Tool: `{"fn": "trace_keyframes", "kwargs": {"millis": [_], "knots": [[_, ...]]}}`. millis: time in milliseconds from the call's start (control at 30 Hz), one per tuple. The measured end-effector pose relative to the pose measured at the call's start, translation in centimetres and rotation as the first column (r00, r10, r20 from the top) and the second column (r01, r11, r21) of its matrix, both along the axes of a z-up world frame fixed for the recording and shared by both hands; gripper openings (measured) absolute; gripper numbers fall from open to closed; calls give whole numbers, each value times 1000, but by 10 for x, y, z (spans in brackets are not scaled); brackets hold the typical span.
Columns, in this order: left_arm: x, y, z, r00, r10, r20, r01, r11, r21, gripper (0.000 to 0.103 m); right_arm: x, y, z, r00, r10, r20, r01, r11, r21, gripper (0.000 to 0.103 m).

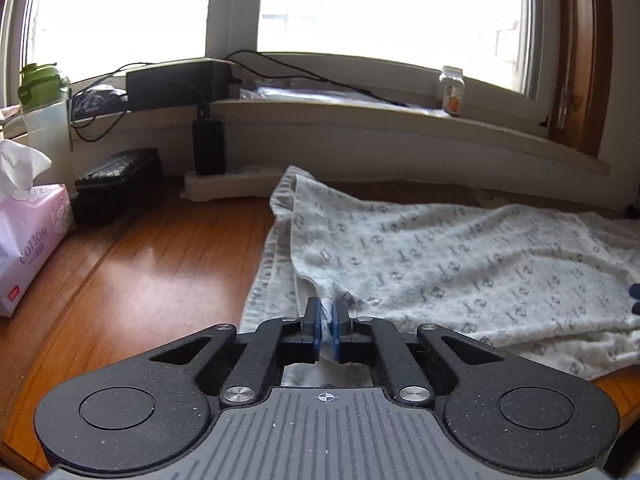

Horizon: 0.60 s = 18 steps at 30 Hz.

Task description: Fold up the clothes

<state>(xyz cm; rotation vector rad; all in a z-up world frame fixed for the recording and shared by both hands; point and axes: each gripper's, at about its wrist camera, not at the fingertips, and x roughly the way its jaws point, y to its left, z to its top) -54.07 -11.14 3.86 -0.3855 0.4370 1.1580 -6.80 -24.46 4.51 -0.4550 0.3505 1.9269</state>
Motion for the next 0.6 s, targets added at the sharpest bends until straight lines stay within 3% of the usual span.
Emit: {"fn": "trace_keyframes", "kwargs": {"millis": [67, 200, 367, 467, 600], "knots": [[-12, 3, 6, 999, 12, 37, -11, 1000, -11, 6, 0, 0, 0, 1000, -1, 3, 1, 1000, -1, 42], [-7, 10, -2, 1000, 1, -2, -1, 998, -62, 11, 0, 0, 1, 1000, 2, 13, -2, 1000, -2, 43], [4, 25, 14, 999, 33, -22, -33, 999, -5, 34, 2, 1, 1, 1000, 11, 8, -11, 1000, -2, 46], [25, 52, 25, 997, -1, -72, 4, 999, 34, 43, 3, 1, 0, 1000, 13, -4, -13, 1000, -1, 48], [63, 95, 25, 985, -47, -167, 54, 998, 32, 44, 2, 1, -1, 1000, 11, -9, -11, 1000, 2, 48]]}}
